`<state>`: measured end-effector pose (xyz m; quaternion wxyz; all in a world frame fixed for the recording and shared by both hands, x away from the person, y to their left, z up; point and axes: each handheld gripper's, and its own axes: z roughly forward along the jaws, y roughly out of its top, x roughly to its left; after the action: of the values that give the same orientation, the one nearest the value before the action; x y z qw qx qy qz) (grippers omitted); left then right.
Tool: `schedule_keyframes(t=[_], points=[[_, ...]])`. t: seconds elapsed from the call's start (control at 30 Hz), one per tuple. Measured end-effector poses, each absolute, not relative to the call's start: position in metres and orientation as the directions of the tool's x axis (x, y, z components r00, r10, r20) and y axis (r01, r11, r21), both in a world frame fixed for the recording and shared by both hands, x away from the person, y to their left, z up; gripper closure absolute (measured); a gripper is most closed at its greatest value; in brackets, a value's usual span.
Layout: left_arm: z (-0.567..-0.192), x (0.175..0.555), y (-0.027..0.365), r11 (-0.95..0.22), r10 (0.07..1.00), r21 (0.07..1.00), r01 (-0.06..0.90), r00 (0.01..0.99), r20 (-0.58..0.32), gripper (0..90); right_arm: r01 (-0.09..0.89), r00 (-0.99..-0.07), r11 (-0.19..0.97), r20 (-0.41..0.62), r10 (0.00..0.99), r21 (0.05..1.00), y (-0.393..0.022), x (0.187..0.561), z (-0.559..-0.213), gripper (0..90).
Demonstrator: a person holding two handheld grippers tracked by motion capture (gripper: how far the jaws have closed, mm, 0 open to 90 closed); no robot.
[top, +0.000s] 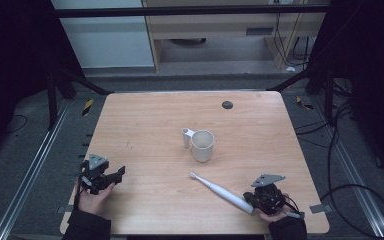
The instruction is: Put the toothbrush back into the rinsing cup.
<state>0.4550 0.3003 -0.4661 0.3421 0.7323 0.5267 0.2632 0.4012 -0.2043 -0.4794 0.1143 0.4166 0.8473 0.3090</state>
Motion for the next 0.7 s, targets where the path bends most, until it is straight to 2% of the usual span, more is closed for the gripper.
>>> schedule_keyframes(t=[0.3, 0.53, 0.7], points=[[-0.467, 0.456, 0.3, -0.213, 0.951, 0.774, 0.596, 0.308, 0.024, 31.6, 0.635, -0.606, 0.431, 0.068, 0.792, 0.64, -0.206, 0.401, -0.475, 82.7], [-0.468, 0.459, 0.299, -0.229, 0.948, 0.767, 0.6, 0.316, 0.036, 31.2, 0.636, -0.54, 0.354, 0.067, 0.839, 0.686, -0.211, 0.409, -0.46, 69.4], [-0.468, 0.459, 0.299, -0.231, 0.947, 0.766, 0.599, 0.318, 0.037, 31.2, 0.629, -0.535, 0.346, 0.064, 0.842, 0.696, -0.205, 0.417, -0.451, 62.8]])
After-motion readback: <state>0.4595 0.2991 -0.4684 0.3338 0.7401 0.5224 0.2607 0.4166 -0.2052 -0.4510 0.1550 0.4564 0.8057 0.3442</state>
